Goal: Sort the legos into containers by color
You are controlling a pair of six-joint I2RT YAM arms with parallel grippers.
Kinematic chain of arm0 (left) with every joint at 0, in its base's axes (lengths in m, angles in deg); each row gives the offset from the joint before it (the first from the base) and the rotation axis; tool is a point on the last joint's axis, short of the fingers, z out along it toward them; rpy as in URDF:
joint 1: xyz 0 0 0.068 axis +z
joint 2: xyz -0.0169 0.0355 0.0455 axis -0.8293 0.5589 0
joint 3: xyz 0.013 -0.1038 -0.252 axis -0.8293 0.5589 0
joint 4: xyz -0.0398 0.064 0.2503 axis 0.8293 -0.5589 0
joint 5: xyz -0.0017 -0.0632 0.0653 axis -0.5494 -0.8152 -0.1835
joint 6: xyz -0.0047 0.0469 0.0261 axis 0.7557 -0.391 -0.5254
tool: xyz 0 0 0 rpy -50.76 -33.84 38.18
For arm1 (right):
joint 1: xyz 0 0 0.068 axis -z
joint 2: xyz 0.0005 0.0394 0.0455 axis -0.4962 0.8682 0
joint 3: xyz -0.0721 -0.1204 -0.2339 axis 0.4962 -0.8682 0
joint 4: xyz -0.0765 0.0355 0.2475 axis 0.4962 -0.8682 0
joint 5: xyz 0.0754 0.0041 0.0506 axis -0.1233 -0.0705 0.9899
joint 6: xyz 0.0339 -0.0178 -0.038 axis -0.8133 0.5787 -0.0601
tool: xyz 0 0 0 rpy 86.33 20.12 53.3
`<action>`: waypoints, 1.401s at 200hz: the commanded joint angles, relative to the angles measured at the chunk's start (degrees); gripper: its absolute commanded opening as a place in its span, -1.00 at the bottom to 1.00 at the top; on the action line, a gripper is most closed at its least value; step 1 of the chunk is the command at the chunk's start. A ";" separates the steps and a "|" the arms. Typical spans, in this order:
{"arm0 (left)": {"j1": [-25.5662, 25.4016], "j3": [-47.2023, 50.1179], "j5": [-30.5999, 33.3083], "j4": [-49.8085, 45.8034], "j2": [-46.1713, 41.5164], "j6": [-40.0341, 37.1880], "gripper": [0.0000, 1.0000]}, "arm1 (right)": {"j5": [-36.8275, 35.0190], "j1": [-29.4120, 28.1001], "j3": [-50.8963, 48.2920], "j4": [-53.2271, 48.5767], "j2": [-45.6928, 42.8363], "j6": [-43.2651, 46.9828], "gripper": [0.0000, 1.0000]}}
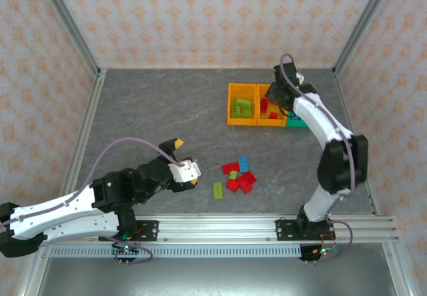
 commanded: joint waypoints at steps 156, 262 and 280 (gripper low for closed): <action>1.04 -0.55 -1.58 -0.80 1.47 0.39 1.00 | 9.91 -23.33 -20.84 -2.38 3.36 4.28 0.28; 1.13 -0.52 -1.71 -0.89 1.69 0.37 1.00 | 3.13 -23.46 -23.66 -0.71 -0.79 0.41 -0.49; 1.10 -0.55 -1.72 -0.89 1.55 0.41 1.00 | -0.95 -23.46 -24.10 0.01 -7.38 -0.51 -0.55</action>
